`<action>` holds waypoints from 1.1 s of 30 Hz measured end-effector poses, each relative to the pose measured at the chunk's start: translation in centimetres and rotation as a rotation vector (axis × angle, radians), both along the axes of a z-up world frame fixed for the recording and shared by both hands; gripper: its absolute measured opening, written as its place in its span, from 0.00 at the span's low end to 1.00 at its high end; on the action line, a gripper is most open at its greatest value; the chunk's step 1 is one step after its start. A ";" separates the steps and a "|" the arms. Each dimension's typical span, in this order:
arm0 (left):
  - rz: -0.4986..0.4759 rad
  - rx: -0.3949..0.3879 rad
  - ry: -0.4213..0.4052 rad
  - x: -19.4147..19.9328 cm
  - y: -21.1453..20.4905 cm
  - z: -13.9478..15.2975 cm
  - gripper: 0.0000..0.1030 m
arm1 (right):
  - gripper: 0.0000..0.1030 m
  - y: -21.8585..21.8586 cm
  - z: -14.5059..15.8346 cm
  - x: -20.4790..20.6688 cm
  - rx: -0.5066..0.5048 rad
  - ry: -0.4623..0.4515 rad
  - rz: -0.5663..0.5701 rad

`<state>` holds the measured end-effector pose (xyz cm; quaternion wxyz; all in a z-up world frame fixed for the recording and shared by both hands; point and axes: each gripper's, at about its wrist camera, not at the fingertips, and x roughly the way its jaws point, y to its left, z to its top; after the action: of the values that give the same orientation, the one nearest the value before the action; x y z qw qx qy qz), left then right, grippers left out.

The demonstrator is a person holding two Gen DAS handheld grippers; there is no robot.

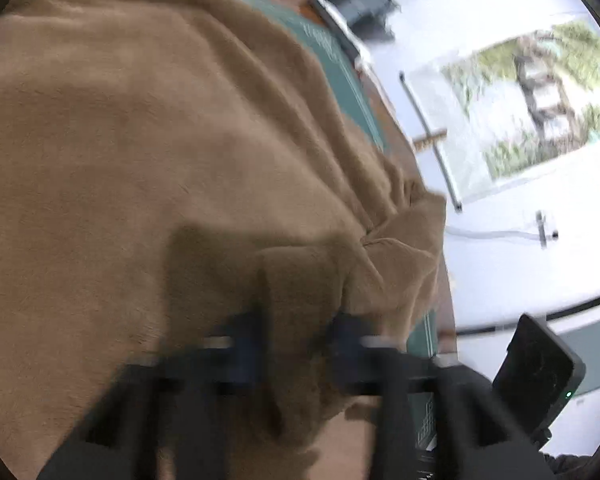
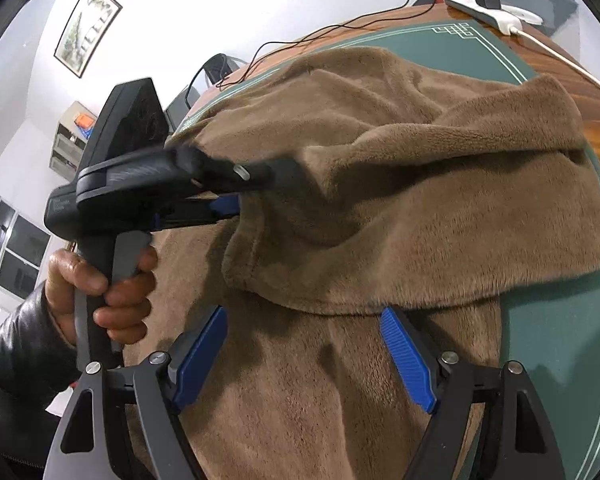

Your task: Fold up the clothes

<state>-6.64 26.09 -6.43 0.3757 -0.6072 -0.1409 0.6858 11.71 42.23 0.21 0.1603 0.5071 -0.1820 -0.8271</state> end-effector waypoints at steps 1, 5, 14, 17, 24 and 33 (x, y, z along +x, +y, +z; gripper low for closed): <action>-0.013 -0.003 -0.001 0.1 0.3 0.0 0.21 | 0.79 0.1 0.0 0.1 -0.001 -0.002 -0.003; -0.016 0.018 0.057 -0.1 0.5 2.1 0.17 | 0.79 0.5 0.3 0.1 0.014 0.006 -0.017; 0.266 0.148 0.328 -3.9 -8.9 14.2 0.15 | 0.79 2.9 1.6 -0.3 0.053 0.029 -0.074; 0.371 0.158 0.359 -5.1 -14.2 16.5 0.15 | 0.79 3.5 1.9 -0.9 0.073 0.039 -0.088; 0.513 0.080 0.295 -5.1 -22.0 15.3 0.15 | 0.79 5.5 3.7 -4.5 0.231 0.097 -0.169; 0.540 0.039 0.270 -4.7 -24.4 14.3 0.16 | 0.79 6.1 3.2 -13.2 0.448 0.105 -0.129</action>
<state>-11.37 1.69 7.89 0.2064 -0.4439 -0.2591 0.8326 -1.48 48.32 3.43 -0.0004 0.4736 -0.0174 -0.8806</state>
